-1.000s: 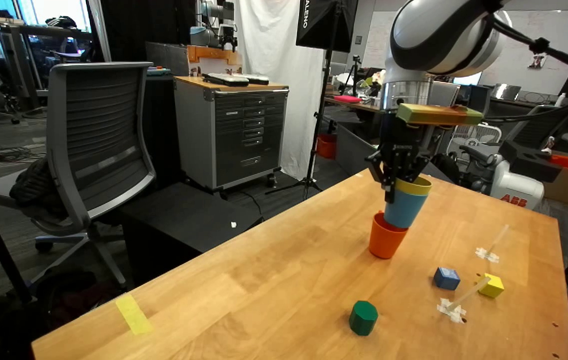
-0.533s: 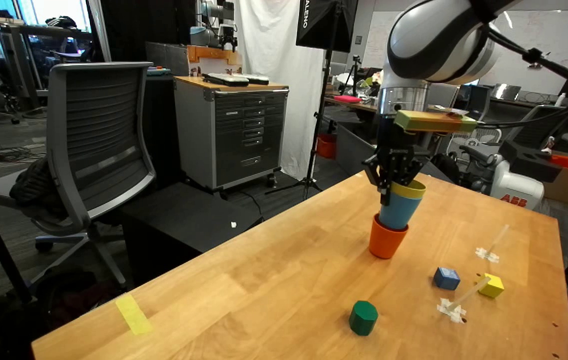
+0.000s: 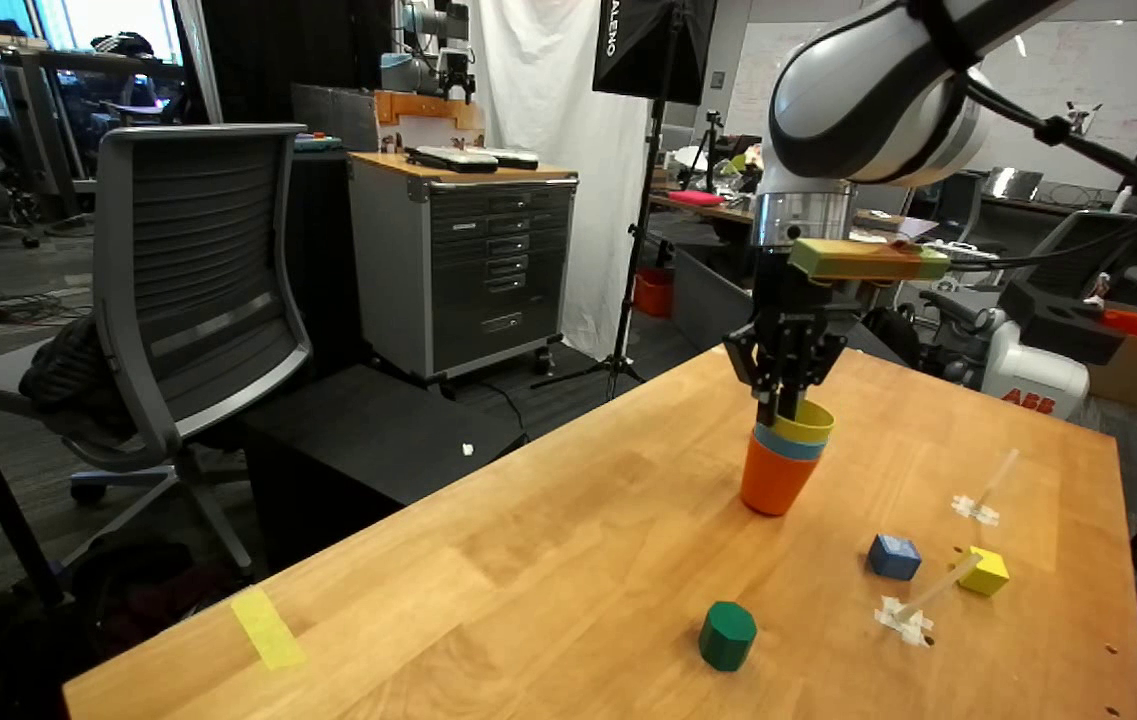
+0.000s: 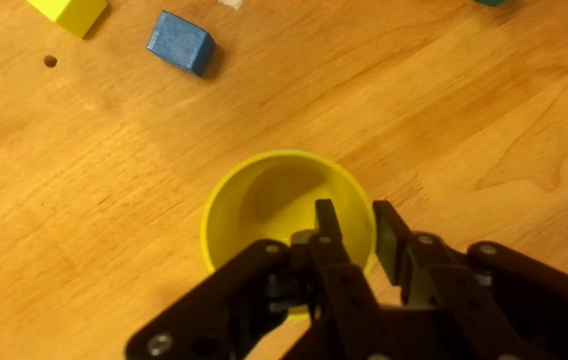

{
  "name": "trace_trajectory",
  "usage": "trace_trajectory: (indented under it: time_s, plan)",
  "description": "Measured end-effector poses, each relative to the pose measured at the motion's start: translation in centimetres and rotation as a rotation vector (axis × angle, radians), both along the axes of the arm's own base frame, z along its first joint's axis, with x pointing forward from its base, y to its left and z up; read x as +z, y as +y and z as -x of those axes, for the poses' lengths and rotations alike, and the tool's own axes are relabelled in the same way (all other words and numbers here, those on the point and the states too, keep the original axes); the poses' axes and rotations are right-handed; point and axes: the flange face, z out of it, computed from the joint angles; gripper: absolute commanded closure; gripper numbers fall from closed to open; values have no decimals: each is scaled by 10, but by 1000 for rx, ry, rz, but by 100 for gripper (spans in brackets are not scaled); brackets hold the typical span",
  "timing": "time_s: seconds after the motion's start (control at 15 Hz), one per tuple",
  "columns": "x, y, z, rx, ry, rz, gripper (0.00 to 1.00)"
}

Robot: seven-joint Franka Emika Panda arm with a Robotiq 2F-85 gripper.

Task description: Put the yellow cup in the blue cup then put the blue cup in the orange cup

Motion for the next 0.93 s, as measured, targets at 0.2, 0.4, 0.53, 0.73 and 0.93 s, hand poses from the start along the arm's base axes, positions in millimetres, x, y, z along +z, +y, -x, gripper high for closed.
trace_trajectory:
  time_s: [0.2,0.4,0.53,0.73,0.93]
  plan:
    - [0,0,0,1,-2,0,21]
    - [0,0,-1,2,-5,1,1]
    - [1,1,-1,4,-6,0,0]
    - [8,4,-1,19,-18,-3,0]
    - [33,16,3,79,-67,-17,0]
